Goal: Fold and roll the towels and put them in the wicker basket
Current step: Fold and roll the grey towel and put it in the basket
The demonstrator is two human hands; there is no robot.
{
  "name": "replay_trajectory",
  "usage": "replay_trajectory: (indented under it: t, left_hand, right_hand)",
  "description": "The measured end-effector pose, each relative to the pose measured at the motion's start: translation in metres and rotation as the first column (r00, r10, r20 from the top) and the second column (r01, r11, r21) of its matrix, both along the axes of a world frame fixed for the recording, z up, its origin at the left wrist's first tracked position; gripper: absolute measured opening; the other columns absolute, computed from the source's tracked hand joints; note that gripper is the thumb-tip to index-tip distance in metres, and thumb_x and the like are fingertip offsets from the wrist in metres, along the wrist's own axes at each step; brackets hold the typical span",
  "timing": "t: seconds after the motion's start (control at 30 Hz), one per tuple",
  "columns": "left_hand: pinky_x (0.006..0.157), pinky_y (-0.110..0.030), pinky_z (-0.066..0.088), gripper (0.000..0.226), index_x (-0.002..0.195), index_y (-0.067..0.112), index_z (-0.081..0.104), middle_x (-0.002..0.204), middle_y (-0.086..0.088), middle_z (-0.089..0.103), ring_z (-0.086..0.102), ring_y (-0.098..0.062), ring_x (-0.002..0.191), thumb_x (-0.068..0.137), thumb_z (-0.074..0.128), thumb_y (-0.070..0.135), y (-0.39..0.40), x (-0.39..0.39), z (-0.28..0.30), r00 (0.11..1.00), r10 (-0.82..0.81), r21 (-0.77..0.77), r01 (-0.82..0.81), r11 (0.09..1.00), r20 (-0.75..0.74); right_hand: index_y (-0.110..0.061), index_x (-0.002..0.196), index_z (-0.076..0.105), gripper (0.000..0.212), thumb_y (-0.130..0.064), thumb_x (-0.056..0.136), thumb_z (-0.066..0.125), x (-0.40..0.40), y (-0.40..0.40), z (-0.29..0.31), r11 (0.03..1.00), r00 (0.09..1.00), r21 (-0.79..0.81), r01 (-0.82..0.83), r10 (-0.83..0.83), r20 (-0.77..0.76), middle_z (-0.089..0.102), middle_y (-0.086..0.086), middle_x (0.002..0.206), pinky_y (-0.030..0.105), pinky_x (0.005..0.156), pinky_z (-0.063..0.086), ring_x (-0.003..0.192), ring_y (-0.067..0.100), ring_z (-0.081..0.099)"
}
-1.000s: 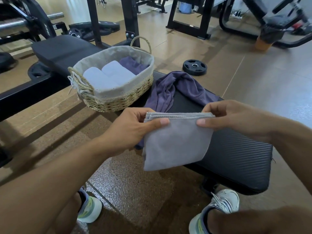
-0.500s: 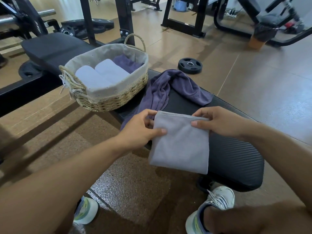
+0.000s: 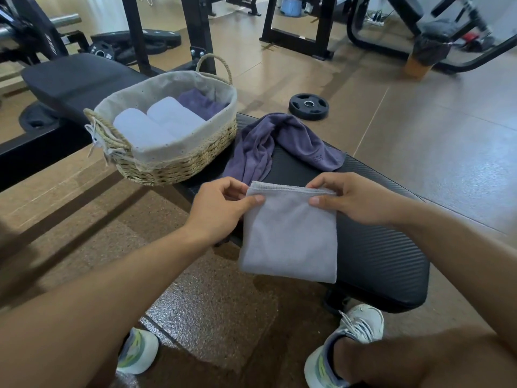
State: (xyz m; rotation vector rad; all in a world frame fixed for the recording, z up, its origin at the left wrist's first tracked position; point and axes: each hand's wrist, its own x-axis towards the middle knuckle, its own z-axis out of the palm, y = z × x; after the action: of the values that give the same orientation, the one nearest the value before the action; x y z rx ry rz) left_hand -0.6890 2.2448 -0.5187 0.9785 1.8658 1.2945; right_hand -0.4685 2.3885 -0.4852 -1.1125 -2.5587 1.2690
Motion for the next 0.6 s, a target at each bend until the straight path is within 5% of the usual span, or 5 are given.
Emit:
replay_trajectory:
  t: [0.2, 0.33, 0.4, 0.5, 0.6]
  left_hand:
    - [0.06, -0.019, 0.052, 0.017, 0.077, 0.017, 0.072, 0.07, 0.004, 0.072, 0.062, -0.002, 0.061, 0.076, 0.088, 0.02, 0.006, -0.001, 0.006, 0.997, 0.007, 0.081, -0.014, 0.997, 0.08]
    - [0.075, -0.032, 0.063, 0.014, 0.097, 0.015, 0.072, 0.09, 0.0, 0.075, 0.069, -0.007, 0.077, 0.086, 0.08, 0.019, 0.013, -0.008, 0.002, 0.992, 0.126, 0.179, -0.121, 0.976, -0.015]
    - [0.081, -0.024, 0.058, 0.023, 0.108, 0.02, 0.067, 0.101, 0.009, 0.071, 0.067, -0.003, 0.087, 0.088, 0.078, 0.024, 0.012, -0.014, 0.005, 0.967, 0.151, 0.253, -0.096, 0.963, -0.206]
    - [0.094, -0.02, 0.049, 0.028, 0.119, 0.021, 0.065, 0.119, 0.01, 0.066, 0.06, -0.003, 0.108, 0.093, 0.071, 0.03, 0.005, -0.012, 0.009, 0.82, -0.033, 0.266, 0.223, 0.938, -0.572]
    - [0.12, -0.035, 0.029, 0.053, 0.142, 0.018, 0.054, 0.155, 0.001, 0.047, 0.037, -0.012, 0.145, 0.099, 0.05, 0.048, -0.003, 0.003, -0.002, 0.555, -0.315, -0.013, 0.48, 0.877, -0.77]
  right_hand:
    - [-0.031, 0.107, 0.069, 0.013, -0.035, 0.094, 0.07, 0.001, 0.004, -0.005, 0.997, 0.999, 0.076, 0.009, -0.012, 0.041, 0.075, -0.007, 0.101, 0.033, 0.086, 0.054, 0.094, 0.015, 0.071]
    - [-0.033, 0.112, 0.066, 0.016, -0.039, 0.097, 0.065, -0.004, 0.003, -0.009, 0.984, 0.989, 0.181, 0.007, -0.034, 0.146, 0.07, -0.011, 0.103, 0.025, 0.079, 0.049, 0.092, 0.007, 0.065]
    - [-0.031, 0.118, 0.064, 0.022, -0.04, 0.099, 0.061, -0.007, 0.003, -0.013, 0.977, 0.973, 0.211, 0.026, -0.073, 0.217, 0.066, -0.012, 0.106, 0.025, 0.08, 0.046, 0.099, 0.009, 0.063]
    - [-0.027, 0.134, 0.057, 0.035, -0.039, 0.101, 0.055, -0.011, -0.001, -0.015, 0.924, 0.939, 0.379, 0.047, -0.171, 0.3, 0.059, -0.002, 0.128, 0.039, 0.101, 0.045, 0.124, 0.021, 0.054]
    - [-0.021, 0.15, 0.045, 0.047, -0.031, 0.104, 0.049, -0.023, -0.024, -0.012, 0.838, 0.953, 0.544, -0.038, -0.134, 0.273, 0.046, 0.004, 0.15, 0.041, 0.112, 0.036, 0.138, 0.027, 0.041]
